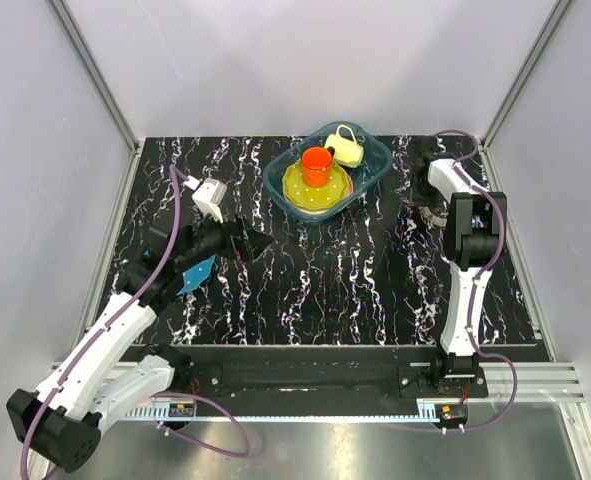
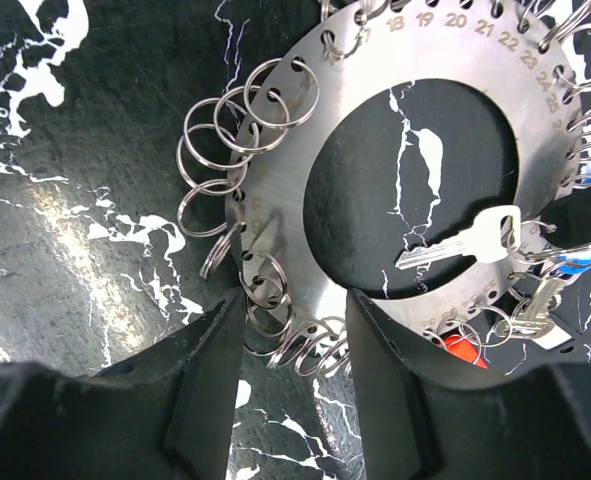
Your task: Remove the keys from the keyring
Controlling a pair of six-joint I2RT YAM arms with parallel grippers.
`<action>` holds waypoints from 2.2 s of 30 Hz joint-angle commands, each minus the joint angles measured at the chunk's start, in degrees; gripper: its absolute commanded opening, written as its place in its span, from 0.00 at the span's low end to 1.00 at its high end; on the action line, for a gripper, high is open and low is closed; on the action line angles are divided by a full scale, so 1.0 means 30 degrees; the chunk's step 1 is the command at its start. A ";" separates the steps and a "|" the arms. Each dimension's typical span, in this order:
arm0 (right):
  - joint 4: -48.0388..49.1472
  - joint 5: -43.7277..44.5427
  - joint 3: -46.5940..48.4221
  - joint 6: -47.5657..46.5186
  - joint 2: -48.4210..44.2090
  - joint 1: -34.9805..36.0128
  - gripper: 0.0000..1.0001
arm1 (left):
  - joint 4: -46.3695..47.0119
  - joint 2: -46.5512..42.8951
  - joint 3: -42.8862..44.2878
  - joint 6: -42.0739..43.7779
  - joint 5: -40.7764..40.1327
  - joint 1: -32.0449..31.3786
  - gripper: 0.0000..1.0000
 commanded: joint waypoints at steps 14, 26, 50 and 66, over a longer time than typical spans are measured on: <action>0.0295 -0.1349 -0.0181 -0.1047 -0.0603 -0.0133 0.21 | 0.0630 0.0046 0.0409 0.0199 -0.0271 -0.0057 0.99; 0.0559 -0.3688 -0.3079 0.0094 -0.3353 -0.0103 0.12 | 0.0747 -0.0305 0.0263 0.0081 -0.0241 -0.0057 0.99; 0.7932 -0.8729 -1.7113 0.9434 -1.5951 1.1524 0.06 | -0.3908 -0.0599 0.1024 -0.2082 -1.0581 -0.0057 0.96; 1.5761 -1.0019 -1.9809 1.2166 -1.7390 1.4838 0.06 | -0.1070 0.2504 -0.2110 -0.7388 -0.3848 -0.0057 0.89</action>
